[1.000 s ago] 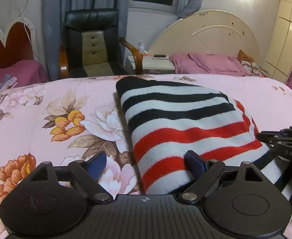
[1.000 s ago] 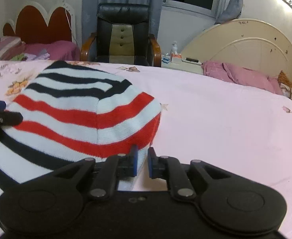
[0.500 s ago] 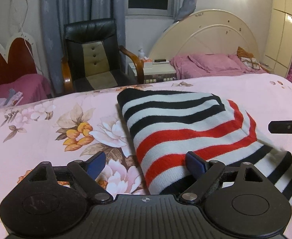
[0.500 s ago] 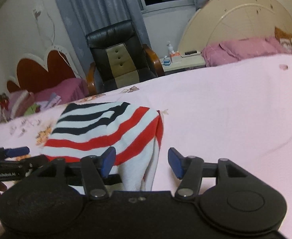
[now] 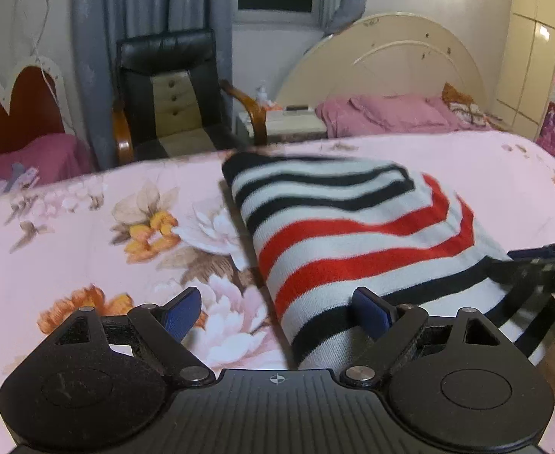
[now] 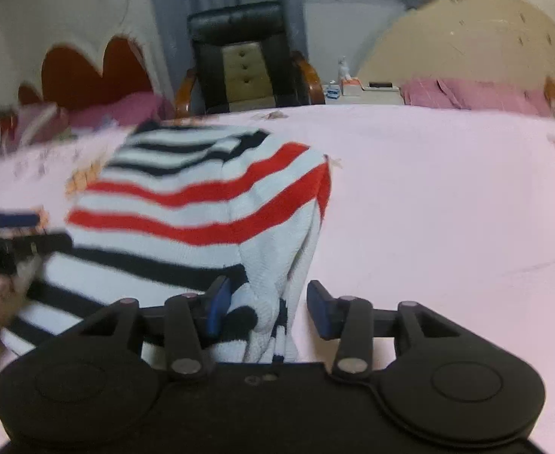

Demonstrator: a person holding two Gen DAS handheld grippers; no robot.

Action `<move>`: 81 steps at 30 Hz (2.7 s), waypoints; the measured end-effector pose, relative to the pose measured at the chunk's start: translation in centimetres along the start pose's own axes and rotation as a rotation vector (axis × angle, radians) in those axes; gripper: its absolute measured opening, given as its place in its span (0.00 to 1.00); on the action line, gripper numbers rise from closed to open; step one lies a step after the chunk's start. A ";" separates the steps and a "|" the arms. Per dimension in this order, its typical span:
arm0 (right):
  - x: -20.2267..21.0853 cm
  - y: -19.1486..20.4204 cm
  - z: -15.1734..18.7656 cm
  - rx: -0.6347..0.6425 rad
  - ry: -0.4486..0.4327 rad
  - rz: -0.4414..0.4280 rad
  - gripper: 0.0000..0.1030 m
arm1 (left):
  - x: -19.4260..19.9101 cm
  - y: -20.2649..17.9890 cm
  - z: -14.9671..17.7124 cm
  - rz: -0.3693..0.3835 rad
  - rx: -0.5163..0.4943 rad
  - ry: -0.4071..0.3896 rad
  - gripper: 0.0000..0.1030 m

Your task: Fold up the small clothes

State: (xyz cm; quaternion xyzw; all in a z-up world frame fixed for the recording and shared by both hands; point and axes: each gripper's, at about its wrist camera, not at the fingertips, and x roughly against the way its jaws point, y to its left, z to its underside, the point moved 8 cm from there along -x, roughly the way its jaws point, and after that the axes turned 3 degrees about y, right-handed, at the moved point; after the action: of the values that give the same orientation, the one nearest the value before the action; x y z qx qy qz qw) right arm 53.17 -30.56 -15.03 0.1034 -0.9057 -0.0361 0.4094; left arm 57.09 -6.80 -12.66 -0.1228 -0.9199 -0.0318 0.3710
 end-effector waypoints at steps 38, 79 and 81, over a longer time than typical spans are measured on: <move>-2.2 -0.8 -2.4 -0.062 0.016 -0.332 0.34 | -5.0 -2.9 -1.2 0.295 0.138 0.121 0.49; -4.7 30.8 4.6 0.044 0.099 -0.355 0.34 | 11.4 29.0 14.7 0.186 0.164 0.188 0.68; -5.7 29.6 5.3 -0.051 0.103 -0.400 0.37 | 11.3 29.3 15.7 0.176 0.182 0.159 0.85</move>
State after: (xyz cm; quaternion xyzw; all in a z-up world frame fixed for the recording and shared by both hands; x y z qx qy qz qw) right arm 48.23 -0.54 -18.29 0.2725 -0.8438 -0.1342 0.4424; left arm 46.02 26.22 -17.15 -0.1659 -0.8723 0.0748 0.4538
